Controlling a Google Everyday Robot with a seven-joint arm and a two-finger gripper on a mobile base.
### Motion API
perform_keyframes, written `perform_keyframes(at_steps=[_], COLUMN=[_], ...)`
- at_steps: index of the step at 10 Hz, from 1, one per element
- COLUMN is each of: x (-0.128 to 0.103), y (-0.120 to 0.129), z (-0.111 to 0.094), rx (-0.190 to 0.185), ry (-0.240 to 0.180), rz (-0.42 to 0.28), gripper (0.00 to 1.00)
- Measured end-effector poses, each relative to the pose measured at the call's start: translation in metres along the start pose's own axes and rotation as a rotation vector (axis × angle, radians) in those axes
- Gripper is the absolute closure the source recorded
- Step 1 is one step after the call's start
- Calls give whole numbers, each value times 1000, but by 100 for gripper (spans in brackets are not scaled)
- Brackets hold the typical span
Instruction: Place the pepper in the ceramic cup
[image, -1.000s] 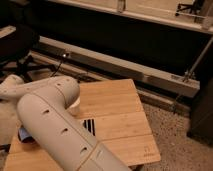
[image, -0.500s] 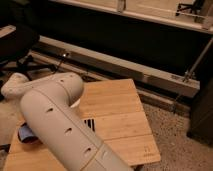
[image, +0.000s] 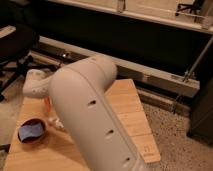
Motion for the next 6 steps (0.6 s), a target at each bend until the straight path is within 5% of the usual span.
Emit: perform_keyframes(at_steps=[3, 6], x=[-11, 15], y=[29, 57], z=[-43, -66], rx=[64, 61], ry=[91, 193], rz=[16, 57], gripper=[100, 100])
